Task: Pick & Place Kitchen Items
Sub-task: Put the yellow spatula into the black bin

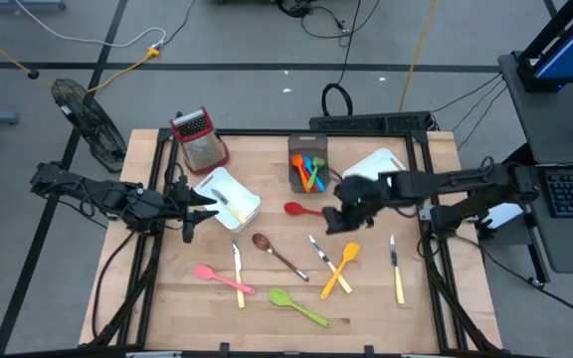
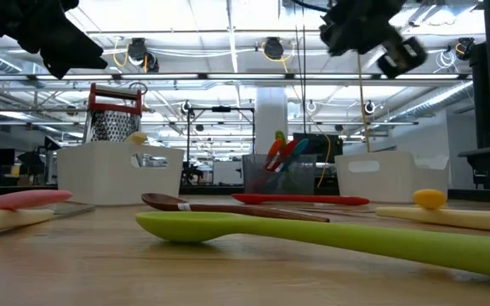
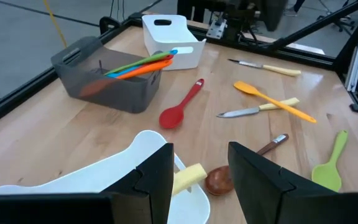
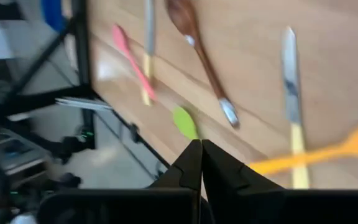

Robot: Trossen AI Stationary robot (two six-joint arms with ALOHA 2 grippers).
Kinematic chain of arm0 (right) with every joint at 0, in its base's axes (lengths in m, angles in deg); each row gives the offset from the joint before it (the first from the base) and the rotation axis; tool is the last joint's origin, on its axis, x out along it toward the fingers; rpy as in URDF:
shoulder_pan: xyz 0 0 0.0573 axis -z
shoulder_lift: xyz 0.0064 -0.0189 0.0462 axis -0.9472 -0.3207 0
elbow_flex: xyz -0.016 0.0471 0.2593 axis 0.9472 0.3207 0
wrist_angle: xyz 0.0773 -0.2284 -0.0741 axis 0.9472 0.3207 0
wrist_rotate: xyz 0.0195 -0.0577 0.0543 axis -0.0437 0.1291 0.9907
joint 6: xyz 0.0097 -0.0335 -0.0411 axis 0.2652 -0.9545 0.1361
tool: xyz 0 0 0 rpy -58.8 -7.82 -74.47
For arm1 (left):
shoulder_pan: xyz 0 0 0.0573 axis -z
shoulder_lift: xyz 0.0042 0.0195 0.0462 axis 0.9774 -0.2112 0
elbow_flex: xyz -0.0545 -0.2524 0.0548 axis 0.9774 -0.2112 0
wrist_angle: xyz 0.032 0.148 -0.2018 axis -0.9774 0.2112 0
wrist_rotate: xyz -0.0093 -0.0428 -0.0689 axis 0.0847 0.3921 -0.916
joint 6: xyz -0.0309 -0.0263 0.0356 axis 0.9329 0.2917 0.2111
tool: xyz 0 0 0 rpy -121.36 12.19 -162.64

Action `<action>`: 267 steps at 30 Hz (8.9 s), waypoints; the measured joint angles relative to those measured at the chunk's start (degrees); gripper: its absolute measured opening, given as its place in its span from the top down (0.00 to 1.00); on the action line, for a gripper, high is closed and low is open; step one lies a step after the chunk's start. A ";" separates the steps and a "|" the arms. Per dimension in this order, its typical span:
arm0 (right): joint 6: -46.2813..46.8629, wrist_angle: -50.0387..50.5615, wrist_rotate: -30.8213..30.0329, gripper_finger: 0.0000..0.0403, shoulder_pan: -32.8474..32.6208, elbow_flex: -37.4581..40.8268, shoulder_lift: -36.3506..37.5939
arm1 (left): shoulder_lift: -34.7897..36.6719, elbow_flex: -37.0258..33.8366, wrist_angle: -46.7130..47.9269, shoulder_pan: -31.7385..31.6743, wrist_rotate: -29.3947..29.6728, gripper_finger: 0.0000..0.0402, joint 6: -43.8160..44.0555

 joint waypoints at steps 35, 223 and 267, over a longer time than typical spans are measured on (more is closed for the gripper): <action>21.53 -15.32 3.33 0.59 -10.09 20.89 0.04 | 0.00 0.00 -0.04 0.00 0.02 0.62 0.26; -13.48 -83.07 0.27 0.98 3.20 23.21 -2.25 | -58.76 19.84 -66.66 -1.08 -7.61 0.62 28.25; -17.73 -78.98 0.22 0.98 3.60 23.19 -2.29 | -68.48 35.21 -51.57 -2.84 -13.00 0.62 30.01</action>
